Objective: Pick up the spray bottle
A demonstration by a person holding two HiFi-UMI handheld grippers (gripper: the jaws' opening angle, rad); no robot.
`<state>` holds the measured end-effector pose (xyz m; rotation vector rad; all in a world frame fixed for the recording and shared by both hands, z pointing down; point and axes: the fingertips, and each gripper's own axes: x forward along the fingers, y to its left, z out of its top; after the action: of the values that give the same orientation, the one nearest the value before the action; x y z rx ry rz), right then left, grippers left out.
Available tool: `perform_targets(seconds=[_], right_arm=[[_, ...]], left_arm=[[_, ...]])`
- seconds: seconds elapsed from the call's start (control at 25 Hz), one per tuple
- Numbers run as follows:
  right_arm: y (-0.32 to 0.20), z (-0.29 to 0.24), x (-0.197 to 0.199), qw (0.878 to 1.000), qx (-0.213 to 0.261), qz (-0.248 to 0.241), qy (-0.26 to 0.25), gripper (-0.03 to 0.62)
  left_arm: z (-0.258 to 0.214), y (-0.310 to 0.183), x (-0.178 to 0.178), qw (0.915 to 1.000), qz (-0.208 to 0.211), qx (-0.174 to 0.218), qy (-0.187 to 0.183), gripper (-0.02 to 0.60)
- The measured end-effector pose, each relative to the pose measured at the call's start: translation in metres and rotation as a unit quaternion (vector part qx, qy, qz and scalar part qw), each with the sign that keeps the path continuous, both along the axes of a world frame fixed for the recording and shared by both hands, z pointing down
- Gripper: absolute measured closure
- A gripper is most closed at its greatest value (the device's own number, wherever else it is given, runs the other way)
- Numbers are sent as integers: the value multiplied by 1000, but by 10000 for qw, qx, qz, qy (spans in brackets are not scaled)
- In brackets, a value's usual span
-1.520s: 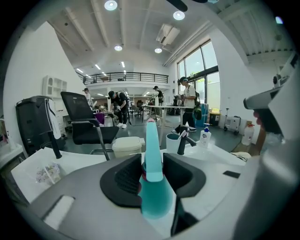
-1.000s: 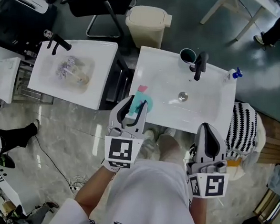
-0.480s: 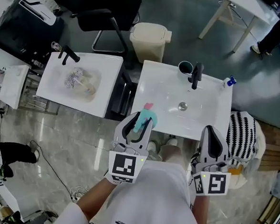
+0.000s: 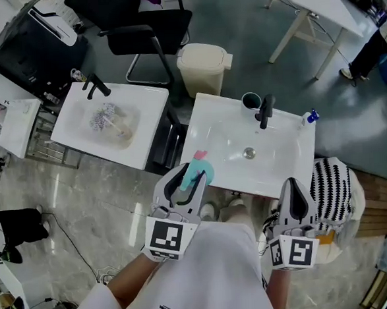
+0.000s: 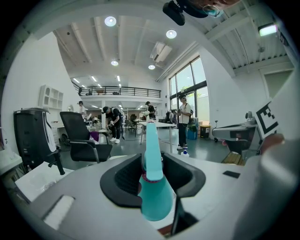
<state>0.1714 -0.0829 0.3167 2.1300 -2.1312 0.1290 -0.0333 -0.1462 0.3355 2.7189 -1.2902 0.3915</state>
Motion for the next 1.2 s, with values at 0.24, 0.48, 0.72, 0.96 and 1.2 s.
perform_targets(seconds=[0.24, 0.48, 0.72, 0.96, 1.2], right_arm=[[6, -1, -1, 10000, -12, 21, 3, 588], [11, 1, -8, 10000, -68, -24, 13, 588], [18, -3, -11, 9999, -26, -99, 32, 588], [24, -1, -12, 9999, -29, -81, 59, 588], [27, -2, -9, 10000, -33, -16, 59, 588]], left_arm=[[-2, 7, -4, 10000, -3, -5, -2, 442], [-5, 11, -6, 10000, -2, 56, 20, 442], [-9, 15, -6, 9999, -22, 84, 89, 442], [-10, 19, -4, 9998, 6, 104, 154, 442], [-9, 19, -6, 9999, 3, 82, 130, 442]])
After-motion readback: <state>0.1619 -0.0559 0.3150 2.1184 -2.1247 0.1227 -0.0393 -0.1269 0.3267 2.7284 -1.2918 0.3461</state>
